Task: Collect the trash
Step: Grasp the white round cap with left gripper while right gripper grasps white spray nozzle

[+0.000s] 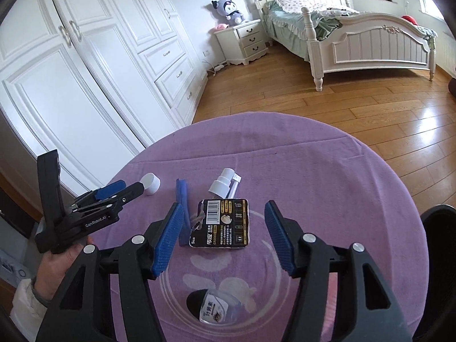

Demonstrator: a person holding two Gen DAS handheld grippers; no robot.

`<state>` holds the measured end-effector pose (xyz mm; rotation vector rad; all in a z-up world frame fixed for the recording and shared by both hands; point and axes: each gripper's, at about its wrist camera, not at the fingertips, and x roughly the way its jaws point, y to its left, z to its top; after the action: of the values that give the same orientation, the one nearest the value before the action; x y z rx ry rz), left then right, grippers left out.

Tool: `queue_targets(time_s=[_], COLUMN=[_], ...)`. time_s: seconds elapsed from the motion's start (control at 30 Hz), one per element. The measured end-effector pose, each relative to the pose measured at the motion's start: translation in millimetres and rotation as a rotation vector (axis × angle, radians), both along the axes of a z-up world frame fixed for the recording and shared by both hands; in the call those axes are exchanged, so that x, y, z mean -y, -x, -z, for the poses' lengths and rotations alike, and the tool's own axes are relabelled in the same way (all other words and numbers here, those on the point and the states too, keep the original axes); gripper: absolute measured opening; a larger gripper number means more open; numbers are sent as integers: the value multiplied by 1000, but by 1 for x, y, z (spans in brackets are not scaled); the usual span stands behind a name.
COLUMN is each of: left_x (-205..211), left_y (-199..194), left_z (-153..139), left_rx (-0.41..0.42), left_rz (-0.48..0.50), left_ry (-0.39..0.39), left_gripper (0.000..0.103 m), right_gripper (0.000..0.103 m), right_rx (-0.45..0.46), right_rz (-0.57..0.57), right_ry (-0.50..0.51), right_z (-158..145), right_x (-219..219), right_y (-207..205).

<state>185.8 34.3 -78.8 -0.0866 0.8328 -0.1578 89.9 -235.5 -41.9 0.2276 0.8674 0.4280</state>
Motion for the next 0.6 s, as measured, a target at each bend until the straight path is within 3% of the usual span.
queue_targets(time_s=[0.17,0.43,0.6], left_x=[2,-3,-4], left_y=[-18,-27,-26], left_z=[12,18,19], left_rx=[-46,-48,-48], left_rz=[27,37,38], left_ry=[-22,-19,-6], left_gripper=[54,38,38], right_gripper=[52,50,45], right_rx=[-29,-90,-118], right_rz=[-25,-38,-37], right_ry=[53,122,184], right_z=[7,26,38], right_x=[-23,-45,-56], right_y=[-23,-47,-57])
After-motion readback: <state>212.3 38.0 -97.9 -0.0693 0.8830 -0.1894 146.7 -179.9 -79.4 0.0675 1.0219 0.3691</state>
